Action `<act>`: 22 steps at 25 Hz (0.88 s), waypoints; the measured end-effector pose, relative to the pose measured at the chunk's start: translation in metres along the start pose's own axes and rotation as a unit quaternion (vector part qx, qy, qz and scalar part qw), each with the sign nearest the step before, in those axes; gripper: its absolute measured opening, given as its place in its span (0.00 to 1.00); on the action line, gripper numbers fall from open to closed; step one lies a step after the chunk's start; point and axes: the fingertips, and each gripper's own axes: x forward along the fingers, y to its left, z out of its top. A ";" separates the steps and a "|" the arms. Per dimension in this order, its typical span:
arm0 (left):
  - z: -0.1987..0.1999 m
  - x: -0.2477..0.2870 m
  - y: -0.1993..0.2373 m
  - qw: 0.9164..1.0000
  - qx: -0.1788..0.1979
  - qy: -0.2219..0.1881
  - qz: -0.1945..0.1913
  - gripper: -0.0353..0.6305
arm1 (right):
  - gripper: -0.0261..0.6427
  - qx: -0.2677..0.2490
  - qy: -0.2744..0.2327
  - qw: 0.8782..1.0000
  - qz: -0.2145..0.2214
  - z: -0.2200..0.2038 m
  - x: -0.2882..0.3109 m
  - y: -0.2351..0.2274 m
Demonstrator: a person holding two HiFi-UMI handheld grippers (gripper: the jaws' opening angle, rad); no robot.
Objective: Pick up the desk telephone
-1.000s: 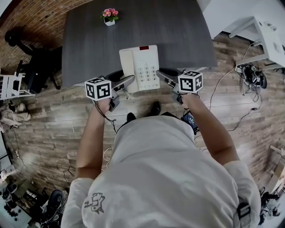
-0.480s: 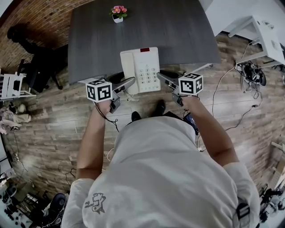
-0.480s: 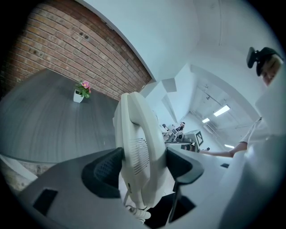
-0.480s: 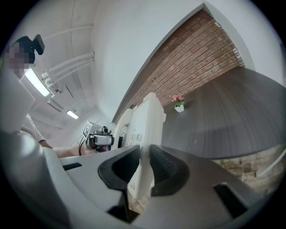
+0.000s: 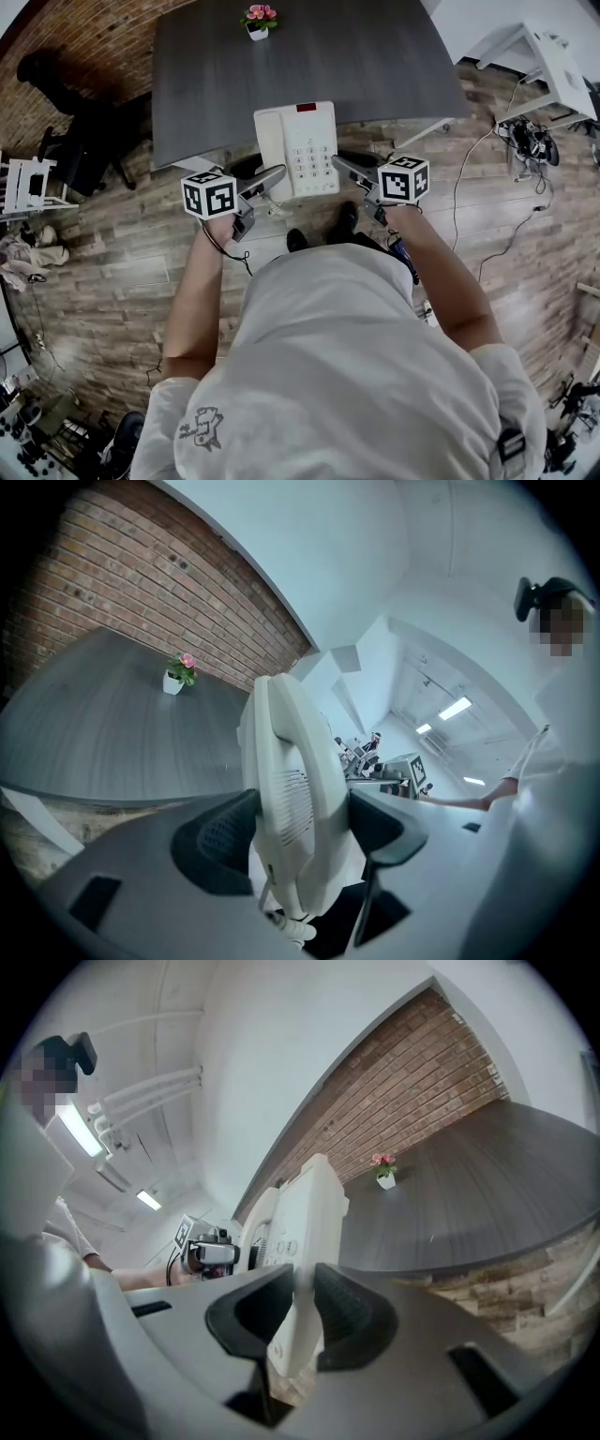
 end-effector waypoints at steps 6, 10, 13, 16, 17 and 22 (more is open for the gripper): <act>-0.013 -0.014 -0.001 1.000 0.003 0.005 -0.010 0.54 | 0.15 0.004 -0.007 1.000 -0.015 -0.015 0.001 0.015; -0.022 -0.023 -0.003 1.000 0.002 0.010 -0.016 0.54 | 0.15 0.005 -0.011 1.000 -0.020 -0.026 0.001 0.025; -0.025 -0.027 -0.005 1.000 0.002 0.011 -0.019 0.54 | 0.15 0.007 -0.014 1.000 -0.024 -0.031 0.000 0.030; -0.027 -0.028 -0.006 1.000 0.007 0.011 -0.024 0.54 | 0.15 0.008 -0.016 0.999 -0.029 -0.032 -0.001 0.032; -0.026 -0.028 -0.005 1.000 0.008 0.011 -0.026 0.54 | 0.15 0.008 -0.017 0.999 -0.030 -0.032 -0.001 0.032; -0.021 -0.023 -0.002 0.999 0.007 0.018 -0.032 0.54 | 0.15 0.011 -0.019 0.999 -0.038 -0.028 -0.001 0.028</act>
